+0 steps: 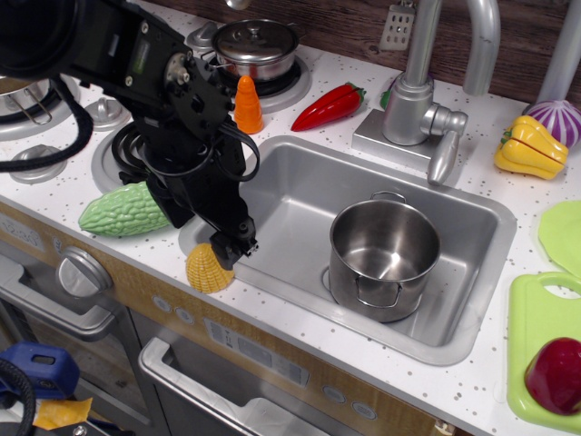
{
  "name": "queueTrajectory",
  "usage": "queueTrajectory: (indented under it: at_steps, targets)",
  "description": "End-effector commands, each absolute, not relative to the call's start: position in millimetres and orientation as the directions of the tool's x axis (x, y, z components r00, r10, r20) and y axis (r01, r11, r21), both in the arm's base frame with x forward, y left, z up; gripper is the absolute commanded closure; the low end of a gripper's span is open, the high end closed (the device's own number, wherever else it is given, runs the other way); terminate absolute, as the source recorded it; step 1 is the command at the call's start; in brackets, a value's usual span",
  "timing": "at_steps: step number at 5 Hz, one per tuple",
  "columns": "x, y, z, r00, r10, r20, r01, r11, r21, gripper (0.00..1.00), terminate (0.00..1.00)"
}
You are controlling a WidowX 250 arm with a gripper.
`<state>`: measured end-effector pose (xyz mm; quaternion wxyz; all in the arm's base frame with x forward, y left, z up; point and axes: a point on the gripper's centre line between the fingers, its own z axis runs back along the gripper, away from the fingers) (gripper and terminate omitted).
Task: Put corn in pot which is in sink
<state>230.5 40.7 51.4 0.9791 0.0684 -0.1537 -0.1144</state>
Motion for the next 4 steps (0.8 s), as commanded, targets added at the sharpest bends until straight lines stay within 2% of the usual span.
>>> queueTrajectory:
  at_steps: [1, 4]
  targets:
    - [230.5, 40.7, 51.4, 0.927, -0.245, 0.285, 0.203, 0.964, 0.169, 0.00, 0.00]
    - [232.1, 65.3, 24.3, 0.901, -0.263, 0.345, 0.240, 0.965, 0.107, 0.00, 0.00]
